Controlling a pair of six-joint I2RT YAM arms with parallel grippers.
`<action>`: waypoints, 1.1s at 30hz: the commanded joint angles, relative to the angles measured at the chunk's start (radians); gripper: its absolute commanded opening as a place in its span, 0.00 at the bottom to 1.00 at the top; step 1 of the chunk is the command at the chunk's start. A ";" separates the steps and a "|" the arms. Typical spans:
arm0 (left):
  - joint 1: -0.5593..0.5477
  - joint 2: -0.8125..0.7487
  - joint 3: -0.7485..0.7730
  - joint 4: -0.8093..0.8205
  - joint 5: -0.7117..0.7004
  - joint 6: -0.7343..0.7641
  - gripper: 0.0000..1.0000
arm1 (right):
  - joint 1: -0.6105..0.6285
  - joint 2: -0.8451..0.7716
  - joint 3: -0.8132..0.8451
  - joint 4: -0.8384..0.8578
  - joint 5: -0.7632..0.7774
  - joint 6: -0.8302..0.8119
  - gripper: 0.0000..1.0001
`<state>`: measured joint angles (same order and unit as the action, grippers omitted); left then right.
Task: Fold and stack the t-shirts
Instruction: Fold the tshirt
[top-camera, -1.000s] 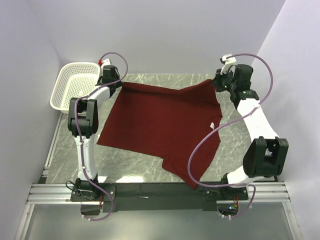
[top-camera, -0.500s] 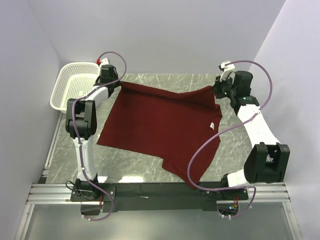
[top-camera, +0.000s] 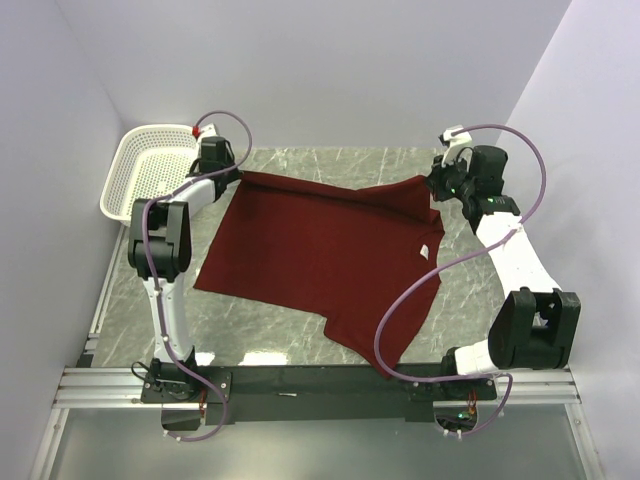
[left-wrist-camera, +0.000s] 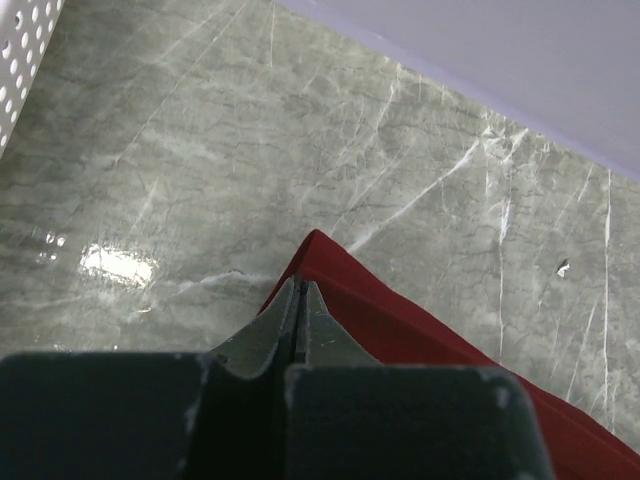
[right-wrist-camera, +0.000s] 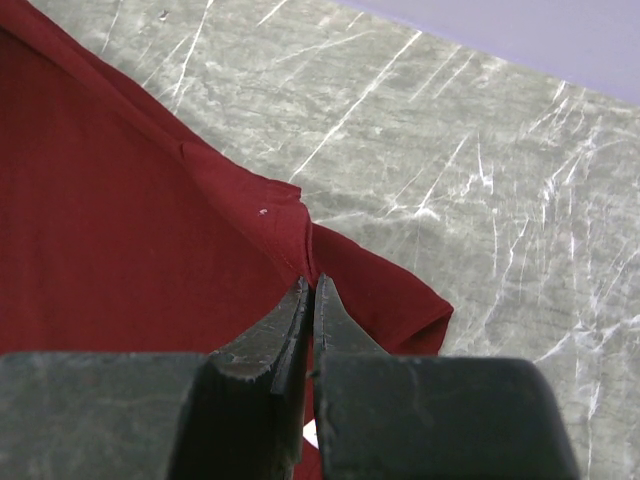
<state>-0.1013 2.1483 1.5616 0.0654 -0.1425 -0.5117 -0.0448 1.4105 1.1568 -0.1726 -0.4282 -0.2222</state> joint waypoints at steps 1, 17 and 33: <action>0.008 -0.077 -0.011 0.050 0.009 0.016 0.00 | -0.009 -0.039 -0.002 0.033 -0.004 -0.009 0.00; 0.012 -0.099 -0.058 0.059 0.009 0.018 0.00 | -0.013 -0.038 -0.009 0.028 -0.001 -0.006 0.00; 0.012 -0.105 -0.069 0.054 0.015 0.015 0.00 | -0.018 -0.050 -0.026 0.016 -0.021 -0.011 0.00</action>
<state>-0.0948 2.1082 1.4979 0.0860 -0.1287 -0.5110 -0.0551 1.4044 1.1378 -0.1768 -0.4370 -0.2226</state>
